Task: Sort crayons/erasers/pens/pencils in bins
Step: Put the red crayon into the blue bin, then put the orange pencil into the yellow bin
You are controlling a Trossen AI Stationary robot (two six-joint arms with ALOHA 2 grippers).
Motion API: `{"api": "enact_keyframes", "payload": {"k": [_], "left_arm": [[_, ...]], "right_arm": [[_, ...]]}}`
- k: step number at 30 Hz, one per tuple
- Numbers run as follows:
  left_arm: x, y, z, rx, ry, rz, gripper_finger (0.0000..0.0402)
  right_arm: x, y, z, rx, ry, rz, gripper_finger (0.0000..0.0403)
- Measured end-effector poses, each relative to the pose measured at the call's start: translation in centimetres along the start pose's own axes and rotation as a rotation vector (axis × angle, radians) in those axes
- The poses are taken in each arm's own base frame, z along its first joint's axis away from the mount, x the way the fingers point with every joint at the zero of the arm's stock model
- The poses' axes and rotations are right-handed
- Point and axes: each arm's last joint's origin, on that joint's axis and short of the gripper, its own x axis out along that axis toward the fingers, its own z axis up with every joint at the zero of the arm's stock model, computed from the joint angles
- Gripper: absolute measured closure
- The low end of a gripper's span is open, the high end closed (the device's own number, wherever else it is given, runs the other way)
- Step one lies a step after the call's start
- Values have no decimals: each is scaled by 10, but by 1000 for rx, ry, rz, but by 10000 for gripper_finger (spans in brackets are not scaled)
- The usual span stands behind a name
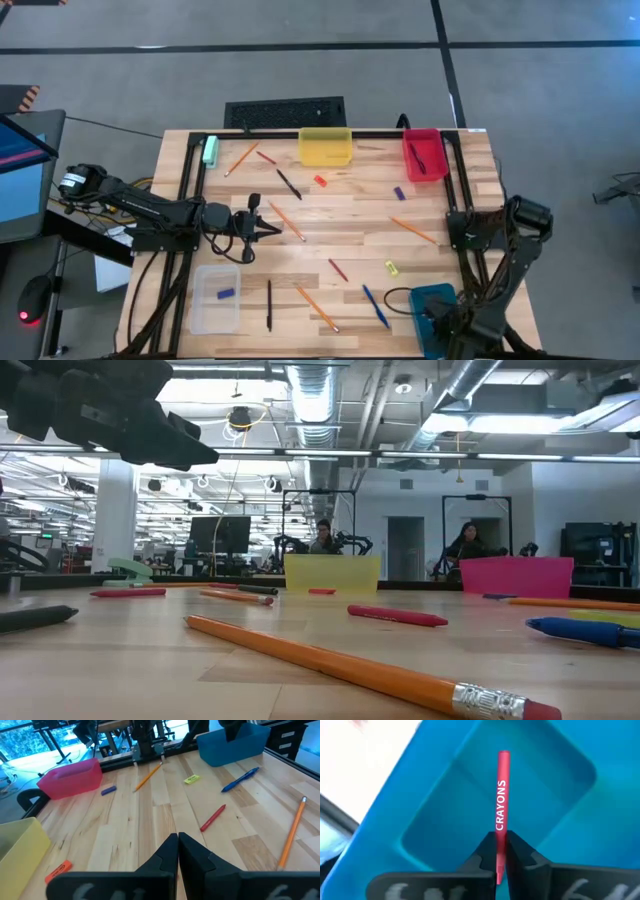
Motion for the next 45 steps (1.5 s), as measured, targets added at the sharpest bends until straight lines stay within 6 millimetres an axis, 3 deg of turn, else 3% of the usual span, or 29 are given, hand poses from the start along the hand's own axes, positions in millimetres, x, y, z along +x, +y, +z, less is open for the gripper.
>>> {"api": "enact_keyframes", "payload": {"k": [10,22,26,32,38,45], "left_arm": [[0,0,-2,13,22,24,398],[0,0,-3,15,35,19,398],[0,0,-3,15,37,19,398],[0,0,-4,21,48,28,398],[0,1,-5,37,55,54,398],[1,12,-10,23,100,117,398]], "right_arm": [[7,9,29,-53,41,-34,366],[-4,12,32,-73,121,-36,271],[-21,18,31,-134,125,-33,300],[-52,18,39,-263,37,-69,390],[-66,20,72,-507,-231,154,399],[-47,14,146,-810,-550,363,400]]}}
